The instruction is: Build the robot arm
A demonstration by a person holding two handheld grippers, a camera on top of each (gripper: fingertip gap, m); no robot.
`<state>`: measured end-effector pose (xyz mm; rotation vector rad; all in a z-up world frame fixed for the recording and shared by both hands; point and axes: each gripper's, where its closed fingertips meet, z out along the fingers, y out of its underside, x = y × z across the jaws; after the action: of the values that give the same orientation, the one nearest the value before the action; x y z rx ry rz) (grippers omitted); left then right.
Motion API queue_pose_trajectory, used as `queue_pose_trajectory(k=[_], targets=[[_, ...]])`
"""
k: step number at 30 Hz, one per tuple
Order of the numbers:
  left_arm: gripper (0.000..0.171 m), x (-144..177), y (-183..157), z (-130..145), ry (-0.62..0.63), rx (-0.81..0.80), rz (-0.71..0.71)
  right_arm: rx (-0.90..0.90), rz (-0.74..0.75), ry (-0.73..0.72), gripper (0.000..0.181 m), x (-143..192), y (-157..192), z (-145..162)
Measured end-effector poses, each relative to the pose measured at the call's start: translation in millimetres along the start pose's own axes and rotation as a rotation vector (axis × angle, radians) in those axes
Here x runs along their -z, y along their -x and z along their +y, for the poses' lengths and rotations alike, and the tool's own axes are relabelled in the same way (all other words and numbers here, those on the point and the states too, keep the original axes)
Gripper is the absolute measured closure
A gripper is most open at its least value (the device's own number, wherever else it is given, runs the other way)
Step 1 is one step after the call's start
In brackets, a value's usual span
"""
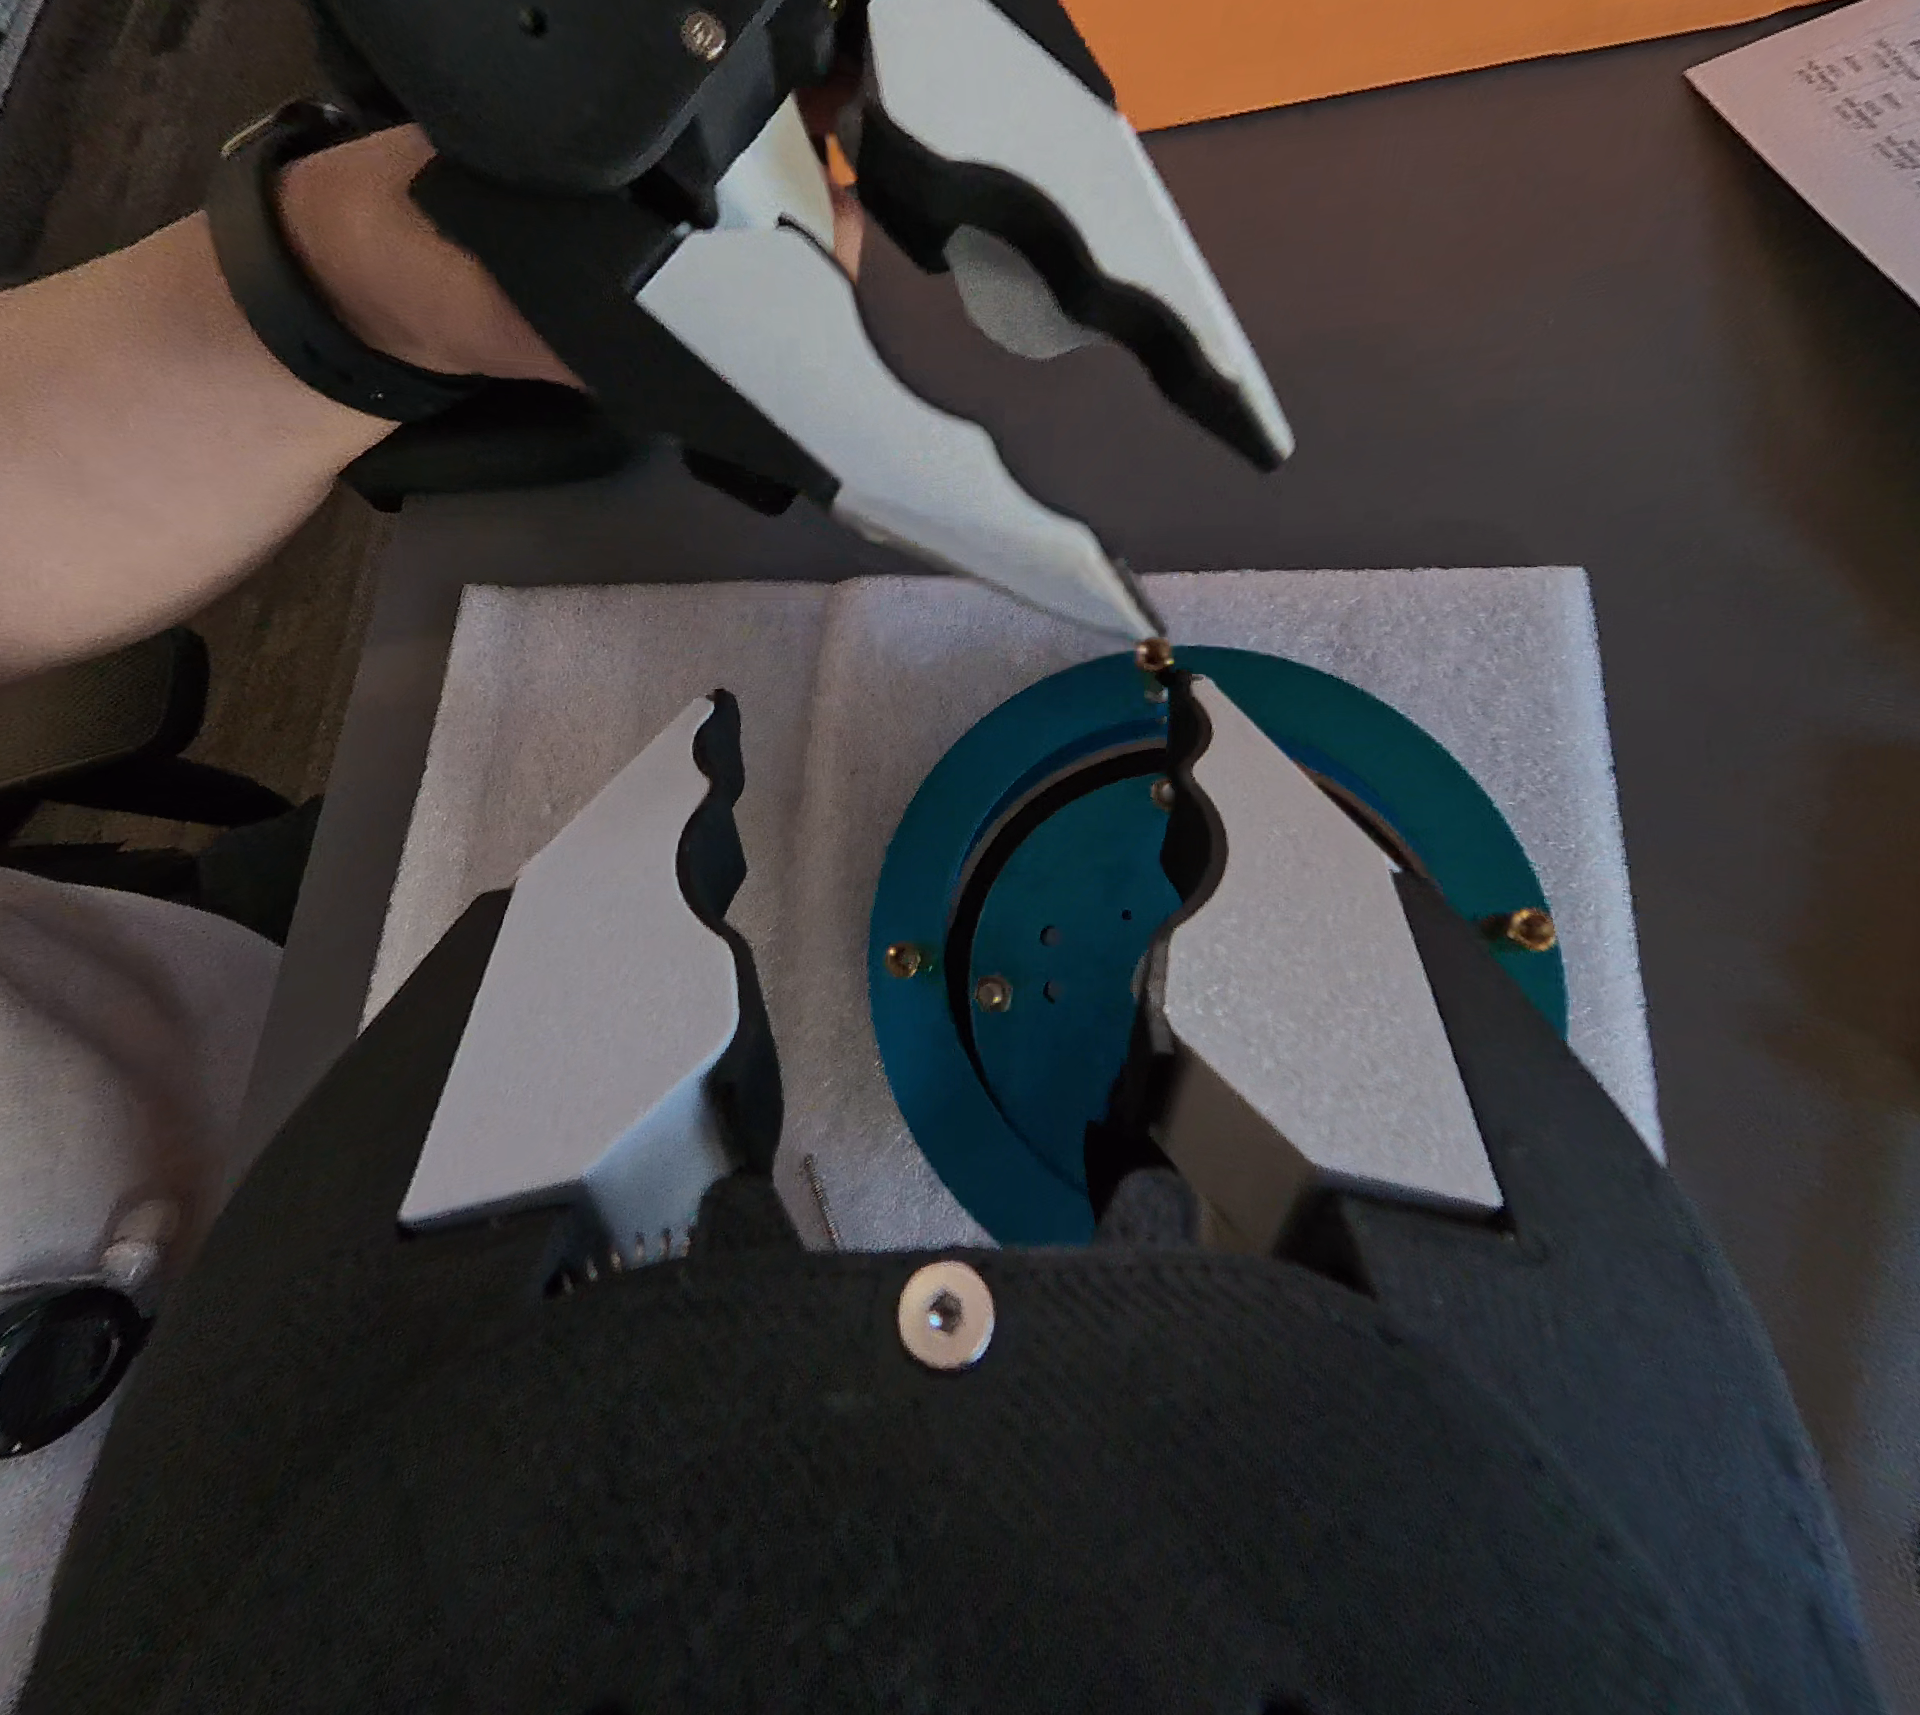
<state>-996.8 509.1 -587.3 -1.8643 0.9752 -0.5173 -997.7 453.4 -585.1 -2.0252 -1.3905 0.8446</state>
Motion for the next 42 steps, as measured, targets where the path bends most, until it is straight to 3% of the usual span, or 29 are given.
queue_pose_trajectory(k=[4, 10, 16, 21, 23, 29, 36, 39, 42], targets=[[0.137, 5.5, 10.2, -1.7, -0.030, 0.073, -0.007, -0.007, 0.023, 0.001, 0.102, 7.1, 0.1, 3.9], [0.130, 1.1, -15.5, -3.8, -0.023, -0.011, 0.091, -0.012, -0.004, -0.021, 0.100, 0.6, -2.2, -4.2], [0.137, 3.7, 9.7, -2.6, -0.024, 0.036, -0.032, -0.006, -0.004, 0.016, 0.105, 6.3, 3.5, 6.5], [0.130, 6.2, -10.1, -12.1, -0.072, 0.041, 0.096, 0.004, 0.060, 0.002, 0.100, 7.0, -11.2, 3.2], [0.127, 4.0, -20.2, -14.9, -0.076, 0.008, 0.125, -0.007, 0.012, -0.007, 0.099, 2.8, -7.2, -1.8], [0.130, 2.0, 0.4, -2.5, -0.020, 0.033, 0.016, 0.000, -0.026, 0.008, 0.103, 6.2, 5.8, 4.4], [0.124, 4.8, -19.6, -14.7, -0.084, 0.011, 0.117, -0.015, 0.002, -0.044, 0.100, 5.4, -2.6, -4.7], [0.124, -1.1, -7.7, -2.5, -0.016, 0.010, 0.041, -0.019, -0.027, 0.004, 0.098, -1.1, 1.6, 0.5], [0.127, 3.1, 2.3, -4.3, -0.039, 0.058, 0.016, -0.029, -0.005, 0.010, 0.100, 6.8, 3.4, 5.8]])
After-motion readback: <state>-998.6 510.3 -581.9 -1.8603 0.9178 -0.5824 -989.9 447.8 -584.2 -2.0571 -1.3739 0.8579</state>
